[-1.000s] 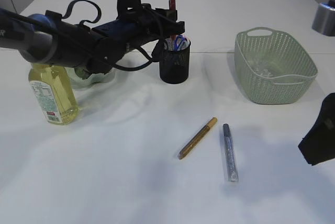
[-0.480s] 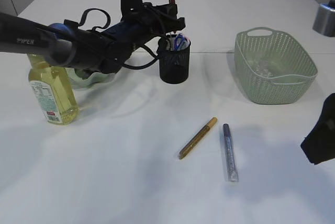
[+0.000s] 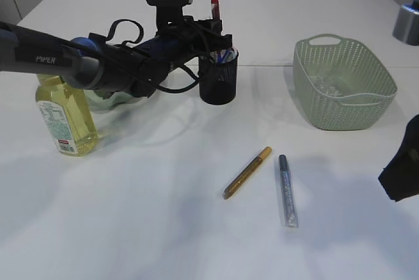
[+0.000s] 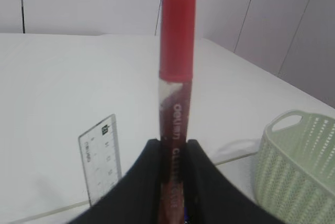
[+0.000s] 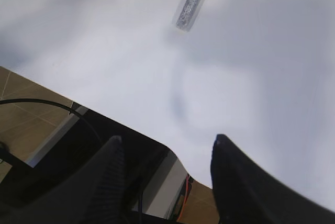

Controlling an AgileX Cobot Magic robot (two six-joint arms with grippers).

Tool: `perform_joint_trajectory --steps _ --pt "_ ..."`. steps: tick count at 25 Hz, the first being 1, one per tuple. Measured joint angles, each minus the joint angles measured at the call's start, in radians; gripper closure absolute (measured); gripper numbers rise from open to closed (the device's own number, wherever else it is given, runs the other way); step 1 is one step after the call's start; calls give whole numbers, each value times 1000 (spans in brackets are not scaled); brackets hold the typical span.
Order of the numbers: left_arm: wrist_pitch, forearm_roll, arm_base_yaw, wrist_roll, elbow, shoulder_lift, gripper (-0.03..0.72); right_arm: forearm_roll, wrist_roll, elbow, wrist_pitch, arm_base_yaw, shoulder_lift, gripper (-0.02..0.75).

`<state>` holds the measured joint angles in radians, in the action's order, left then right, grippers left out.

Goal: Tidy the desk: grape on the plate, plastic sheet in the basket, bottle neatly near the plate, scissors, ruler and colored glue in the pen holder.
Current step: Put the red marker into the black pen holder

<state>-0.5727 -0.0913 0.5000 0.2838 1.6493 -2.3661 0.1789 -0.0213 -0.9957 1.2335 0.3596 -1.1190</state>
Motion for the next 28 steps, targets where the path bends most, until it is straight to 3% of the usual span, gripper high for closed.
perform_joint_trajectory --steps 13,16,21,28 --pt "40 2 -15 0 1 -2 582 0 0 0 -13 0 0 315" --pt "46 2 -17 0 1 -2 542 0 0 0 -13 0 0 315" --pt "50 2 -17 0 1 -2 413 0 0 0 -13 0 0 315" --pt "126 2 -17 3 1 17 396 0 -2 0 -13 0 0 315"
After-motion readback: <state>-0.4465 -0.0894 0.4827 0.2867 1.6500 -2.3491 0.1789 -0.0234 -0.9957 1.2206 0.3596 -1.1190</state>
